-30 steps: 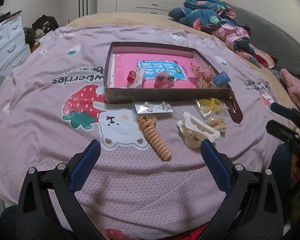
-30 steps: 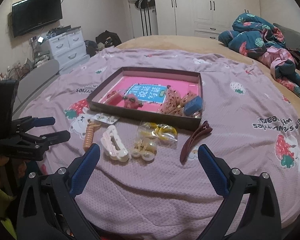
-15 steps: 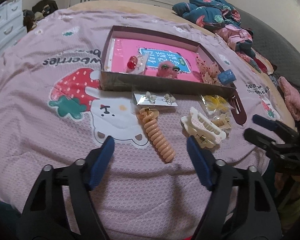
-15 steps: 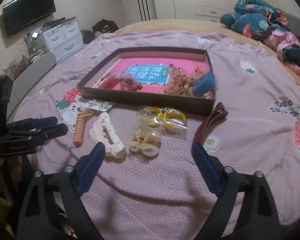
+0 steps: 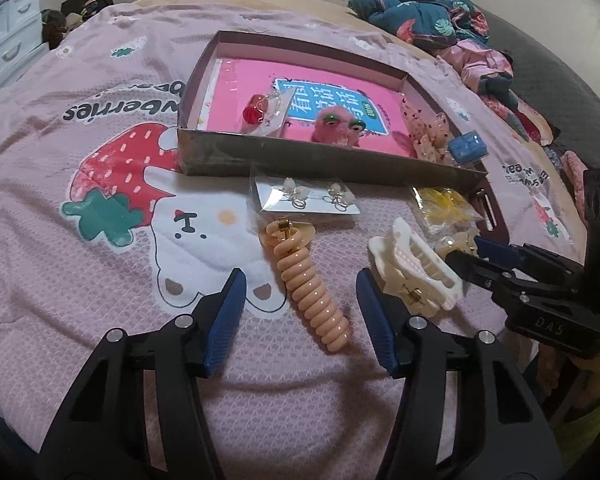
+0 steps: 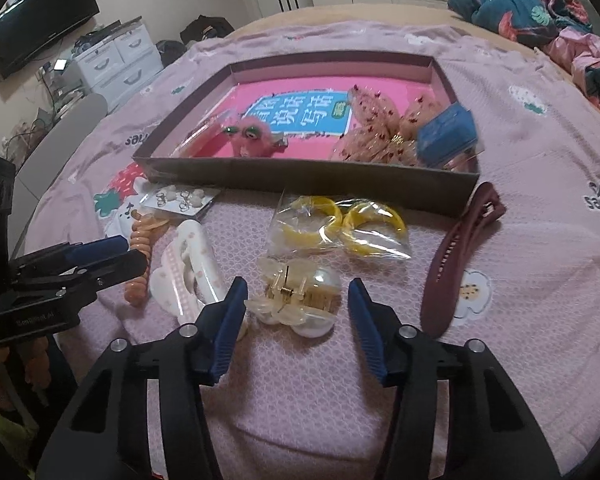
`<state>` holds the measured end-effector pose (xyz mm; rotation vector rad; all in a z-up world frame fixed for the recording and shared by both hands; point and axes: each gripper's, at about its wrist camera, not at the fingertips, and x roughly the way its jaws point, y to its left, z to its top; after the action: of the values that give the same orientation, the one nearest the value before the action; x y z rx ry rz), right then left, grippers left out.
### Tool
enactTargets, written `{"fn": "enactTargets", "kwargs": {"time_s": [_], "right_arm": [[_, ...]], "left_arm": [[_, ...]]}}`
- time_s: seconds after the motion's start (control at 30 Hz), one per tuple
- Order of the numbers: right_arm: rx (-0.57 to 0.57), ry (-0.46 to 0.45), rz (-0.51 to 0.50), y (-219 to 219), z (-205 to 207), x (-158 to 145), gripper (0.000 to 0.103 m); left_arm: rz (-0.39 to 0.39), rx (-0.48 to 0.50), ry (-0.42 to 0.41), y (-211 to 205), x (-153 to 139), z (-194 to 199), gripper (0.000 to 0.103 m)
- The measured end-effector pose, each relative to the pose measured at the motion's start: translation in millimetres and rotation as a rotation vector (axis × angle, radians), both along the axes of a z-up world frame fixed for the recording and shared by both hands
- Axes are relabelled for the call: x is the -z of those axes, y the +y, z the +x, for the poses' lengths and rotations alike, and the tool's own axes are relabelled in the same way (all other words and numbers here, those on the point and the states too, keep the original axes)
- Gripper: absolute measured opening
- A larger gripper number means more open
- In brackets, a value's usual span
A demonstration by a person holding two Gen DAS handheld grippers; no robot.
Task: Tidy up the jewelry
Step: 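Grasp the orange spiral hair tie with the left tool while the right tool grasps the clear claw clip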
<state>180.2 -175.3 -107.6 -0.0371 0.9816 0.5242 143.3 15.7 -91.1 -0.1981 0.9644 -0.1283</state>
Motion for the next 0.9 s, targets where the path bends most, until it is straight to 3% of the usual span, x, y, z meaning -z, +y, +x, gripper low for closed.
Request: {"fn": "enactTargets", "kwargs": {"time_s": [0.13, 0.37, 0.57, 0.9], "right_arm": [[-0.005, -0.012, 0.001, 1, 0, 0, 0.047], [-0.014, -0.067, 0.002, -5, -12, -9, 0.047], [-0.004, -0.108, 0.003, -15, -22, -19, 0.047], [0.01, -0.129, 0.029, -29, -35, -31, 0.046]], "left_arm": [[0.016, -0.004, 0.004, -1, 4, 6, 0.048], [0.069, -0.004, -0.002, 1, 8, 9, 0.017], [0.021, -0.004, -0.005, 10, 5, 4, 0.014], [0.012, -0.036, -0.044, 26, -13, -22, 0.012]]}}
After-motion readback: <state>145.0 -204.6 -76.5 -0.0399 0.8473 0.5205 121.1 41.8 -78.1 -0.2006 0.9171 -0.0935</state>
